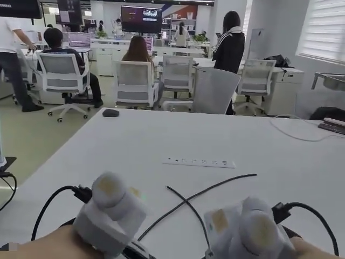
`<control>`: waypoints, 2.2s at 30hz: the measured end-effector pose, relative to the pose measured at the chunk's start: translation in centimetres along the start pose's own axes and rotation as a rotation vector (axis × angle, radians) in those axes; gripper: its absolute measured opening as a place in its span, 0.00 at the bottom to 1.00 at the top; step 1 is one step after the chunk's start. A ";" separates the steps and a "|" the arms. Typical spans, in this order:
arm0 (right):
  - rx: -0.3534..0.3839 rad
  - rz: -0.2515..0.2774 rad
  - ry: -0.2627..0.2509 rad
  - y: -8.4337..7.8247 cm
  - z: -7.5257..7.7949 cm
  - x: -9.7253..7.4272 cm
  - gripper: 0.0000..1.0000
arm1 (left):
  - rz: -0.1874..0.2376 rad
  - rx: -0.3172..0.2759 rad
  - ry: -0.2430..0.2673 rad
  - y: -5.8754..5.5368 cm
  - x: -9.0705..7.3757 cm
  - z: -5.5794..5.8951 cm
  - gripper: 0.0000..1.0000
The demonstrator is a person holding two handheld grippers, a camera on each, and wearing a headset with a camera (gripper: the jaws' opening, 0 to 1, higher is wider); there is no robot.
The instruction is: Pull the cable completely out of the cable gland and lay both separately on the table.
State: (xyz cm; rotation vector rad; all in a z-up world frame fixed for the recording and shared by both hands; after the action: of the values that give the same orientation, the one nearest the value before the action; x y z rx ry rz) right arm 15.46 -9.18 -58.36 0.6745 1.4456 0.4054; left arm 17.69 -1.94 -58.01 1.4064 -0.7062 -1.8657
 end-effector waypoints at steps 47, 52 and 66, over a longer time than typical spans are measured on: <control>-0.128 -0.035 -0.045 0.7 0.1 -0.3 0.11 | 0.096 -0.086 0.028 0.1 -0.6 0.0 0.15; -0.163 -0.016 -0.114 0.6 -0.5 -0.4 0.11 | 0.141 -0.223 -0.001 -0.1 -0.5 0.0 0.15; -0.096 0.000 -0.165 0.3 -0.8 -0.7 0.20 | 0.146 -0.207 0.061 -0.1 -0.8 1.0 0.15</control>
State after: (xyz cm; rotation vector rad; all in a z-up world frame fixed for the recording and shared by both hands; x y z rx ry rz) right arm 14.66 -9.31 -57.63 0.6161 1.2618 0.4073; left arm 16.86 -1.25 -57.41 1.2404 -0.5530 -1.7217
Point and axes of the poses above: the centre of the closed fingertips' face, and the gripper's own axes: x roughly forward along the fingers, z roughly to its right, y roughly out of its top, the point moved 6 cm from there along -x, roughly backward along the fingers, and after that the axes turned 10 degrees about x, right-handed, at the moved point
